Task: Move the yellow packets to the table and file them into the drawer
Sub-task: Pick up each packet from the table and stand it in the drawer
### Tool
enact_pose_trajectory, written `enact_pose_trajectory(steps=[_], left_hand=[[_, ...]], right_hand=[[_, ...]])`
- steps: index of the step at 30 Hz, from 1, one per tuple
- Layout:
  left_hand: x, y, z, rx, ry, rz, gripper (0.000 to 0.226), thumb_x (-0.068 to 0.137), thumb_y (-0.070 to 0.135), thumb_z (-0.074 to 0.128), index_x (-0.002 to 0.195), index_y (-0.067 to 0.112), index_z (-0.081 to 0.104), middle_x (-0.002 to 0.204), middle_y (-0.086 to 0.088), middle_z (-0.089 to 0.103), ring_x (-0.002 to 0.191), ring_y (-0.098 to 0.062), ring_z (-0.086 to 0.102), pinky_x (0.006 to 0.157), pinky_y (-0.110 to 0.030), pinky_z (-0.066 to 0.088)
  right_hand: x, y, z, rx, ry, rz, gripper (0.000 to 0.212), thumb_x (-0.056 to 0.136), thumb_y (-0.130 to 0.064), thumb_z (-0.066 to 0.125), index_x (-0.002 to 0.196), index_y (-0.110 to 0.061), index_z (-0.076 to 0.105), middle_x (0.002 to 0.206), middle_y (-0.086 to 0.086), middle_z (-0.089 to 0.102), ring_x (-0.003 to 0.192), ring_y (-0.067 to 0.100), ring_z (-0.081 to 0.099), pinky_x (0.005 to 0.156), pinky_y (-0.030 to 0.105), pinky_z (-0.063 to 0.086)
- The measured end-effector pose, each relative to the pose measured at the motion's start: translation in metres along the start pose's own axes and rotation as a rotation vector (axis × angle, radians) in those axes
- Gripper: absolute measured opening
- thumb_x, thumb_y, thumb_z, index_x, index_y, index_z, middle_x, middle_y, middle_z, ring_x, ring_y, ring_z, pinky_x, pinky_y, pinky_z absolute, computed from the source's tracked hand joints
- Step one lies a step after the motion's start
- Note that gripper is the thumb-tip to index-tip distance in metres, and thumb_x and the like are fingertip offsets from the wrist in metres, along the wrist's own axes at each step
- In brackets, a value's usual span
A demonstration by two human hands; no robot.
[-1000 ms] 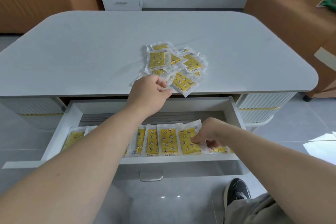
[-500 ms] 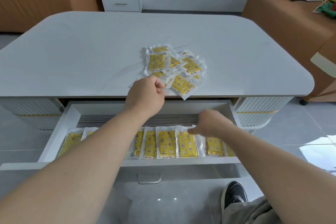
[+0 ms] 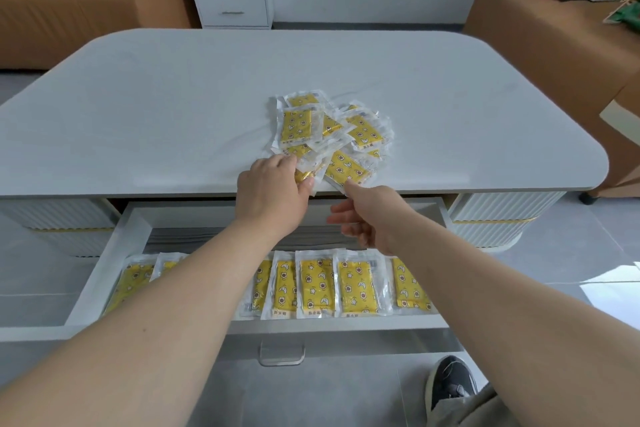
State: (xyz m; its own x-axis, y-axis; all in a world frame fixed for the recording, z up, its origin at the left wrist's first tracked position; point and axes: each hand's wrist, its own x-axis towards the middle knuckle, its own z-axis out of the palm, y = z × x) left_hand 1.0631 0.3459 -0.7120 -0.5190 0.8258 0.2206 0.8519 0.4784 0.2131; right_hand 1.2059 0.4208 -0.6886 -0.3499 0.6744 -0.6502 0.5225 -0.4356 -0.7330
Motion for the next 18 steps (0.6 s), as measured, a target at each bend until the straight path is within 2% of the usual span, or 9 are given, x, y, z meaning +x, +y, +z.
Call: enact_pose_trajectory(steps=[3, 6, 8, 11, 14, 16, 18], left_hand=[[0.001, -0.001, -0.003, -0.051, 0.045, 0.007, 0.039, 0.095, 0.046, 0.059, 0.119, 0.016, 0.066, 0.124, -0.002, 0.062, 0.114, -0.026, 0.054, 0.092, -0.041, 0.047], [0.0, 0.002, -0.004, -0.114, 0.071, 0.003, 0.027, 0.092, 0.04, 0.064, 0.107, 0.017, 0.066, 0.112, 0.001, 0.065, 0.105, -0.022, 0.056, 0.086, -0.038, 0.047], [0.0, 0.007, -0.004, -0.139, 0.066, -0.013, 0.026, 0.093, 0.037, 0.063, 0.111, 0.018, 0.063, 0.112, 0.001, 0.065, 0.104, -0.021, 0.057, 0.085, -0.036, 0.045], [-0.001, 0.012, -0.005, -0.153, 0.052, -0.032, 0.042, 0.092, 0.046, 0.06, 0.123, 0.018, 0.057, 0.123, 0.0, 0.059, 0.113, -0.023, 0.054, 0.09, -0.036, 0.045], [-0.005, 0.013, -0.006, -0.117, 0.013, -0.017, 0.066, 0.08, 0.062, 0.069, 0.128, 0.019, 0.052, 0.131, 0.0, 0.049, 0.12, -0.023, 0.048, 0.094, -0.038, 0.049], [-0.009, 0.011, -0.005, -0.086, -0.026, -0.014, 0.07, 0.077, 0.059, 0.075, 0.128, 0.019, 0.049, 0.131, -0.002, 0.045, 0.12, -0.023, 0.047, 0.094, -0.037, 0.05], [-0.013, 0.007, -0.005, -0.067, -0.019, -0.001, 0.065, 0.08, 0.046, 0.079, 0.129, 0.016, 0.048, 0.131, -0.004, 0.043, 0.117, -0.024, 0.049, 0.092, -0.035, 0.051]], right_hand=[[0.0, -0.005, -0.002, 0.035, 0.064, -0.085, 0.039, 0.103, -0.033, 0.049, 0.082, -0.009, 0.071, 0.058, 0.0, 0.07, 0.046, 0.013, 0.055, 0.047, 0.023, 0.035], [-0.004, -0.012, -0.008, 0.062, 0.136, -0.2, 0.036, 0.098, -0.025, 0.051, 0.068, -0.012, 0.065, 0.049, -0.002, 0.059, 0.048, 0.015, 0.05, 0.05, 0.026, 0.038], [-0.006, -0.015, -0.015, 0.067, 0.199, -0.298, 0.036, 0.094, -0.025, 0.052, 0.061, -0.015, 0.06, 0.05, -0.001, 0.055, 0.052, 0.018, 0.048, 0.057, 0.031, 0.041], [-0.013, -0.018, -0.026, 0.07, 0.283, -0.435, 0.037, 0.092, -0.031, 0.055, 0.058, -0.015, 0.055, 0.061, 0.004, 0.051, 0.061, 0.021, 0.046, 0.065, 0.037, 0.043], [-0.02, -0.02, -0.036, 0.213, 0.315, -0.503, 0.033, 0.09, -0.024, 0.057, 0.06, -0.012, 0.059, 0.058, -0.001, 0.055, 0.064, 0.017, 0.054, 0.075, 0.04, 0.06], [-0.022, -0.02, -0.043, 0.332, 0.33, -0.521, 0.033, 0.088, -0.016, 0.056, 0.056, -0.008, 0.056, 0.054, 0.0, 0.055, 0.064, 0.016, 0.06, 0.078, 0.043, 0.064], [-0.023, -0.02, -0.049, 0.433, 0.326, -0.521, 0.032, 0.087, -0.008, 0.055, 0.055, -0.004, 0.054, 0.053, 0.002, 0.061, 0.062, 0.019, 0.068, 0.072, 0.038, 0.065]])
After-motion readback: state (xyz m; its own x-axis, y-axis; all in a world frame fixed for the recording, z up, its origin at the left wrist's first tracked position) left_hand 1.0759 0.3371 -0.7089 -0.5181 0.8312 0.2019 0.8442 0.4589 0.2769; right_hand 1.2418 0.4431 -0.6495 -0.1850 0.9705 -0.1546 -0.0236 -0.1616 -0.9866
